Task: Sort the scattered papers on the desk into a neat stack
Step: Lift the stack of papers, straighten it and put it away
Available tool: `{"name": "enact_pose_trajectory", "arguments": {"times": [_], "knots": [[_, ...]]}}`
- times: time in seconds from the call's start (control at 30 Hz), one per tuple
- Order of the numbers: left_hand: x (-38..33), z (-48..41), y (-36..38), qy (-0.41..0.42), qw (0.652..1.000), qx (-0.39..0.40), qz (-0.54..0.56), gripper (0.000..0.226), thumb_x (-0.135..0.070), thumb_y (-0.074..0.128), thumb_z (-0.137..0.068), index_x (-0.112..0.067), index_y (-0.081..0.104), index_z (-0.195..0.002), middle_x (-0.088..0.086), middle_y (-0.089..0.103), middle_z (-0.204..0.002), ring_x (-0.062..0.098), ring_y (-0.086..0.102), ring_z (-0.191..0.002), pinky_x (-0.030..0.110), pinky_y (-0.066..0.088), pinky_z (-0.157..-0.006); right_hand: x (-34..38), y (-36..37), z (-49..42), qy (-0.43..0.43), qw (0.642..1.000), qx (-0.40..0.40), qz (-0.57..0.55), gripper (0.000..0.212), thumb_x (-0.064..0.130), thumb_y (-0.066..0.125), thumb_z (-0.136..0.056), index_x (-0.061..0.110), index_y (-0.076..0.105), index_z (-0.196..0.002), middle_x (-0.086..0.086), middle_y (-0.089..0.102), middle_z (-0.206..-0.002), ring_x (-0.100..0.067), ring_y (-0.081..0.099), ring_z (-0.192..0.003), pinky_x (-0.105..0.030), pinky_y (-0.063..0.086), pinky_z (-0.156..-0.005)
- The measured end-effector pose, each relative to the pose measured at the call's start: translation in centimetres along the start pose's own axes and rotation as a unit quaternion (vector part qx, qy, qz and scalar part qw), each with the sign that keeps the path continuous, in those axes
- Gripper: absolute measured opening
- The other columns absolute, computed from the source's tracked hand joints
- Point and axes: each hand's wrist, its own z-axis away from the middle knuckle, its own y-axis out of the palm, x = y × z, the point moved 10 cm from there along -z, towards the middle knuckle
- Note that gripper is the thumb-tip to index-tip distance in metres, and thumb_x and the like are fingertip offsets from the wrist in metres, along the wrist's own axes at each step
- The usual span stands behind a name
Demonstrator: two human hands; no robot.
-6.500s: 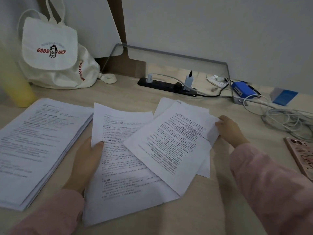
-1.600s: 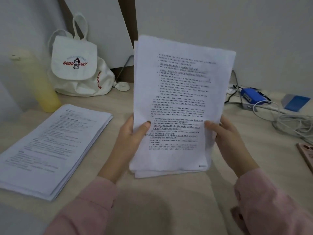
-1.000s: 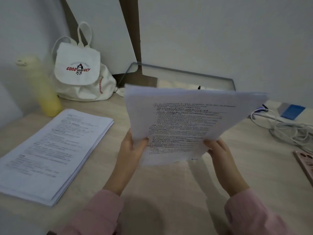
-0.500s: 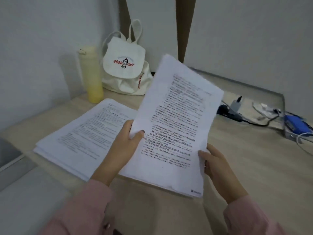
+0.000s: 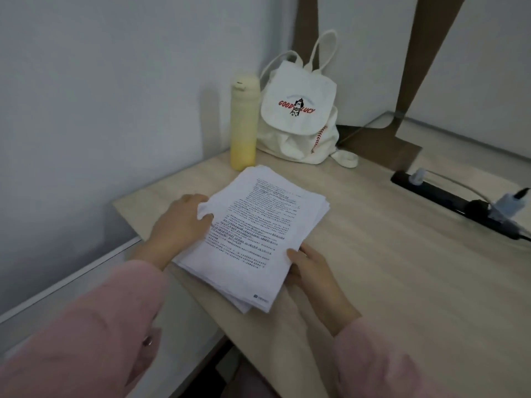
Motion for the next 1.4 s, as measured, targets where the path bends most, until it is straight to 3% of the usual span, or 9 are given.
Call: {"name": "enact_pose_trajectory", "arguments": {"times": [0.2, 0.3, 0.43, 0.53, 0.63, 0.83, 1.0, 1.17, 1.4], "knots": [[3.3, -1.1, 2.2, -0.034, 0.997, 0.061, -0.022, 0.064, -0.043, 0.053, -0.088, -0.017, 0.032, -0.142, 0.005, 0.031, -0.150, 0.027, 0.027, -0.137, 0.040, 0.028, -0.109, -0.2, -1.6, -0.1, -0.001, 0.994, -0.064, 0.085, 0.006, 0.006, 0.049, -0.087, 0.010, 0.046, -0.084, -0.001, 0.046, -0.089, -0.009, 0.045, -0.076, -0.010, 0.037, -0.057], [2.2, -0.8, 1.9, -0.029, 0.998, 0.056, 0.000, 0.042, -0.041, 0.052, -0.088, -0.016, 0.050, -0.122, 0.009, 0.048, -0.129, 0.030, 0.043, -0.121, 0.039, 0.038, -0.093, -0.7, -1.5, 0.0, 0.028, 0.999, -0.036, -0.022, 0.009, 0.000, 0.046, -0.086, 0.000, 0.052, -0.094, -0.022, 0.059, -0.094, -0.018, 0.055, -0.082, -0.023, 0.047, -0.064], [0.5, 0.5, 3.0, -0.030, 0.992, 0.108, -0.053, 0.036, -0.039, 0.045, -0.092, -0.007, 0.053, -0.107, 0.011, 0.050, -0.112, 0.026, 0.052, -0.094, 0.032, 0.037, -0.075, -0.2, -4.3, -0.2, 0.052, 0.994, -0.092, -0.015, 0.007, 0.005, 0.048, -0.087, 0.007, 0.046, -0.081, -0.005, 0.049, -0.071, -0.017, 0.049, -0.059, -0.022, 0.041, -0.044], [-0.4, 1.5, 4.7, -0.060, 0.983, 0.164, 0.057, 0.026, -0.033, 0.050, -0.092, -0.009, 0.058, -0.096, 0.007, 0.059, -0.094, 0.020, 0.060, -0.081, 0.028, 0.044, -0.071, -0.4, -7.6, -0.2, 0.079, 0.987, -0.134, 0.048, 0.013, 0.013, 0.054, -0.085, 0.000, 0.054, -0.083, -0.005, 0.056, -0.064, -0.020, 0.049, -0.058, -0.028, 0.041, -0.055], [-2.2, 3.2, 7.1, -0.093, 0.941, 0.242, 0.217, 0.021, -0.023, 0.053, -0.092, -0.009, 0.060, -0.079, 0.003, 0.062, -0.069, 0.006, 0.058, -0.043, 0.017, 0.045, -0.043, -0.7, -10.0, 0.6, 0.106, 0.980, -0.152, 0.075, 0.026, 0.019, 0.062, -0.081, 0.000, 0.064, -0.099, -0.015, 0.072, -0.091, -0.035, 0.066, -0.084, -0.050, 0.054, -0.082], [-6.4, 4.9, 10.6, -0.011, 0.930, 0.301, 0.212, 0.031, -0.030, 0.051, -0.093, -0.015, 0.060, -0.118, 0.003, 0.067, -0.112, 0.021, 0.064, -0.100, 0.035, 0.048, -0.093, -0.7, -11.0, 3.4, 0.049, 0.989, -0.128, 0.057, 0.035, 0.007, 0.053, -0.089, 0.008, 0.052, -0.124, -0.012, 0.067, -0.113, -0.031, 0.067, -0.095, -0.042, 0.055, -0.079], [-9.6, 4.9, 10.2, 0.023, 0.935, 0.204, 0.290, 0.035, -0.037, 0.063, -0.082, -0.013, 0.061, -0.108, 0.006, 0.065, -0.112, 0.023, 0.065, -0.101, 0.045, 0.052, -0.091, 0.9, -13.7, 7.9, -0.055, 0.982, -0.177, -0.043, 0.031, 0.002, 0.049, -0.090, 0.011, 0.055, -0.120, -0.012, 0.069, -0.113, -0.030, 0.069, -0.094, -0.043, 0.057, -0.077], [-17.2, 7.3, 10.4, 0.002, 0.791, 0.292, 0.537, 0.038, -0.031, 0.058, -0.088, -0.013, 0.059, -0.123, 0.008, 0.068, -0.116, 0.026, 0.065, -0.106, 0.048, 0.047, -0.098, 6.1, -16.5, 12.4, -0.156, 0.967, -0.186, -0.077, 0.034, 0.006, 0.051, -0.091, 0.018, 0.055, -0.123, -0.006, 0.070, -0.112, -0.027, 0.070, -0.094, -0.038, 0.059, -0.073], [-24.8, 9.2, 4.8, 0.146, 0.797, 0.129, 0.572, 0.028, -0.021, 0.061, -0.087, -0.016, 0.062, -0.115, 0.000, 0.072, -0.105, 0.019, 0.069, -0.097, 0.033, 0.056, -0.082, 11.3, -21.4, 15.4, -0.229, 0.953, -0.198, -0.012, 0.038, 0.018, 0.055, -0.087, 0.019, 0.056, -0.125, 0.004, 0.067, -0.119, -0.017, 0.064, -0.108, -0.036, 0.053, -0.092]]}}
